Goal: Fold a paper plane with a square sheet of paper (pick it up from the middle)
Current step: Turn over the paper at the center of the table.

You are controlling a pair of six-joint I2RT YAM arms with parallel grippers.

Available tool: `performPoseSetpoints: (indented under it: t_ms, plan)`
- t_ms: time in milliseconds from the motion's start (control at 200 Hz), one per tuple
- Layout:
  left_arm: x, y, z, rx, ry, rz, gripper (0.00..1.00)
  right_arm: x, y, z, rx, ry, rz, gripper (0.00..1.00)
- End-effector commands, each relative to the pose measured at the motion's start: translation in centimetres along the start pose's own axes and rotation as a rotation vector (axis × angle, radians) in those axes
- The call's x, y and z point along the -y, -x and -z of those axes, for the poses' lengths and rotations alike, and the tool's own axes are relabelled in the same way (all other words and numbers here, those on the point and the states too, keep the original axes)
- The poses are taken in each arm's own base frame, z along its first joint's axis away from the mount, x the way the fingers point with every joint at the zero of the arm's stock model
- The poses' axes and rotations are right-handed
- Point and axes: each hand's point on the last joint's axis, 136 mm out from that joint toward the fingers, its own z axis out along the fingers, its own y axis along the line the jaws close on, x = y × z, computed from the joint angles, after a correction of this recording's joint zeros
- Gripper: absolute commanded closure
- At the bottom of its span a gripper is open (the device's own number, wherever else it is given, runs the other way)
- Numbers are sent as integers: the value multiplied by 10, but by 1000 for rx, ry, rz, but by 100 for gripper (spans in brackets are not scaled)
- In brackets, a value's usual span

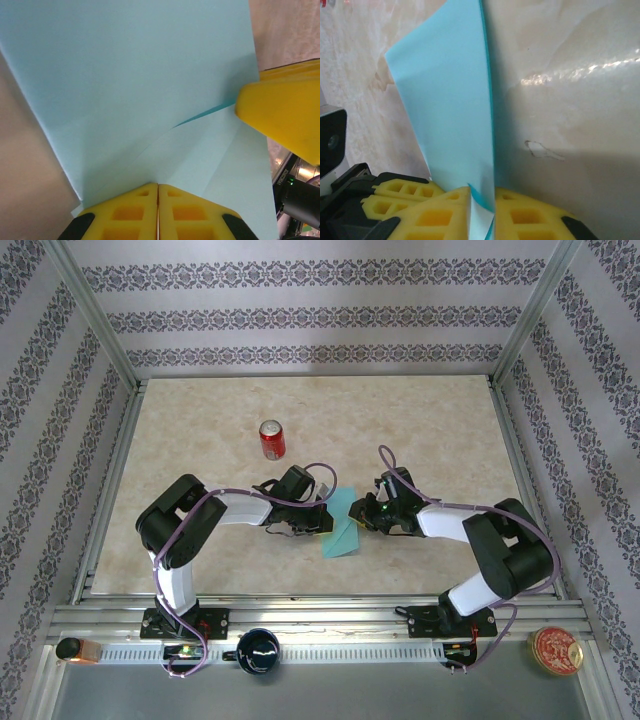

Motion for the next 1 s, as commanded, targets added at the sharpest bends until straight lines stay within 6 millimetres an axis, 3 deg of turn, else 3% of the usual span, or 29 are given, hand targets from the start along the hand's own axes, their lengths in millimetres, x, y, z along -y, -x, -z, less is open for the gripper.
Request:
performPoseSetpoints:
  t_ms: [0,75,170,345,660,849,994]
  plan:
    - [4,-3,1,11,-6,-13,90,-8,4,-1,-1,40,41,84]
    - [6,-3,2,14,-12,-15,90,-9,5,-2,-1,48,44,87]
    - [23,4,12,67,-74,-54,85,-6,5,-1,2,40,46,92]
    - [49,19,50,215,-93,-145,71,-6,6,2,7,43,65,96]
    - [23,34,119,440,135,-144,63,-3,6,3,-1,32,67,96]
    - [18,33,137,493,163,-148,62,-11,8,8,5,41,79,97]
    - [12,31,149,536,176,-133,61,-16,12,25,52,-8,121,98]
